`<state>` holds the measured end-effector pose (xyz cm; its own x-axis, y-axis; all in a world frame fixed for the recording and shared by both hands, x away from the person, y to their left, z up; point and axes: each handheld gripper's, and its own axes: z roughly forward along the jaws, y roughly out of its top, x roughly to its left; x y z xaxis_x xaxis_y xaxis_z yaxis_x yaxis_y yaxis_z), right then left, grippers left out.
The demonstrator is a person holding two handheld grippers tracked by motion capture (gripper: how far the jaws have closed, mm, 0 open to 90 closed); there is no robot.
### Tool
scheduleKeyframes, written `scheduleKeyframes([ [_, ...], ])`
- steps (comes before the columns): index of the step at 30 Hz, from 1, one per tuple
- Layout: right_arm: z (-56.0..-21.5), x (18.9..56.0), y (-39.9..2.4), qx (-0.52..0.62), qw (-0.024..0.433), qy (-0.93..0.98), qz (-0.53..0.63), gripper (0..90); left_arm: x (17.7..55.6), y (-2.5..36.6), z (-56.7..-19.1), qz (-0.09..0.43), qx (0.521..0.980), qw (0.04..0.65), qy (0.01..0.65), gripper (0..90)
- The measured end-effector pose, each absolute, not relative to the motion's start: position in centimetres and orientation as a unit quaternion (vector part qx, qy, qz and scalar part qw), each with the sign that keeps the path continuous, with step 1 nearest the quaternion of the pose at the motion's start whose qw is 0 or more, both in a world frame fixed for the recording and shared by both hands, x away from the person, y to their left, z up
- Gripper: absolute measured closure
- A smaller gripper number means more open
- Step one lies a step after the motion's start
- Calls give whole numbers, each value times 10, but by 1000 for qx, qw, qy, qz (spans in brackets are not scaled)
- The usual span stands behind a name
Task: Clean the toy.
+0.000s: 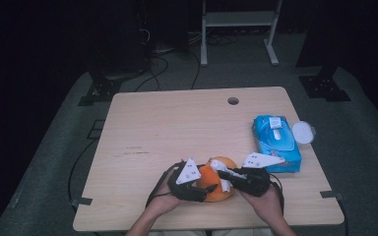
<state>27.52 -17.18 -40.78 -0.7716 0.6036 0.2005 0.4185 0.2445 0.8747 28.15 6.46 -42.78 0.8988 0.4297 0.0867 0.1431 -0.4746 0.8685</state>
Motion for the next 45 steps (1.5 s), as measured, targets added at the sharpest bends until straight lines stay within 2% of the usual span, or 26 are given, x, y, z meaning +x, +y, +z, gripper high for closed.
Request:
scheduleKeyframes([
  [2, -407, 274, -173, 329, 81, 782, 524, 810, 280, 61, -427, 157, 849, 478, 159, 297],
  [6, -407, 263, -149, 279, 49, 797, 534, 808, 271, 54, -426, 180, 855, 470, 126, 300],
  [9, -405, 263, -145, 277, 67, 802, 525, 811, 271, 56, -426, 180, 853, 472, 129, 305],
  [14, -406, 276, -177, 338, 92, 773, 529, 811, 275, 62, -428, 162, 851, 479, 140, 302],
  [16, -411, 280, -187, 356, 85, 764, 531, 811, 278, 62, -425, 138, 849, 486, 156, 248],
  [17, -411, 277, -182, 351, 87, 767, 529, 810, 280, 61, -424, 129, 848, 487, 168, 175],
  [19, -411, 275, -178, 345, 80, 767, 535, 809, 280, 59, -425, 127, 847, 485, 178, 165],
  [20, -410, 273, -173, 335, 69, 769, 540, 808, 280, 60, -425, 130, 849, 481, 175, 169],
  [22, -409, 271, -167, 319, 73, 781, 533, 809, 279, 64, -427, 132, 852, 478, 169, 254],
  [26, -411, 277, -180, 342, 84, 774, 526, 809, 283, 73, -428, 128, 851, 477, 178, 277],
  [27, -412, 279, -184, 351, 93, 774, 519, 809, 285, 74, -427, 121, 849, 479, 187, 266],
  [31, -416, 280, -186, 361, 81, 765, 527, 808, 284, 68, -422, 126, 837, 495, 196, 140],
  [33, -415, 275, -174, 334, 56, 767, 545, 806, 284, 67, -423, 135, 844, 485, 186, 155],
  [34, -413, 270, -164, 313, 62, 782, 536, 805, 284, 68, -424, 136, 844, 485, 183, 225],
  [35, -414, 270, -164, 312, 63, 784, 533, 806, 284, 70, -425, 133, 846, 484, 182, 249],
  [38, -416, 275, -170, 323, 60, 781, 531, 807, 285, 76, -427, 135, 847, 482, 180, 286],
  [41, -420, 281, -181, 346, 79, 780, 516, 808, 287, 79, -427, 123, 846, 484, 186, 292],
  [42, -422, 283, -184, 355, 75, 776, 516, 808, 287, 77, -426, 119, 845, 486, 190, 280],
  [45, -420, 279, -178, 352, 73, 773, 523, 808, 289, 72, -422, 110, 841, 487, 208, 168],
])
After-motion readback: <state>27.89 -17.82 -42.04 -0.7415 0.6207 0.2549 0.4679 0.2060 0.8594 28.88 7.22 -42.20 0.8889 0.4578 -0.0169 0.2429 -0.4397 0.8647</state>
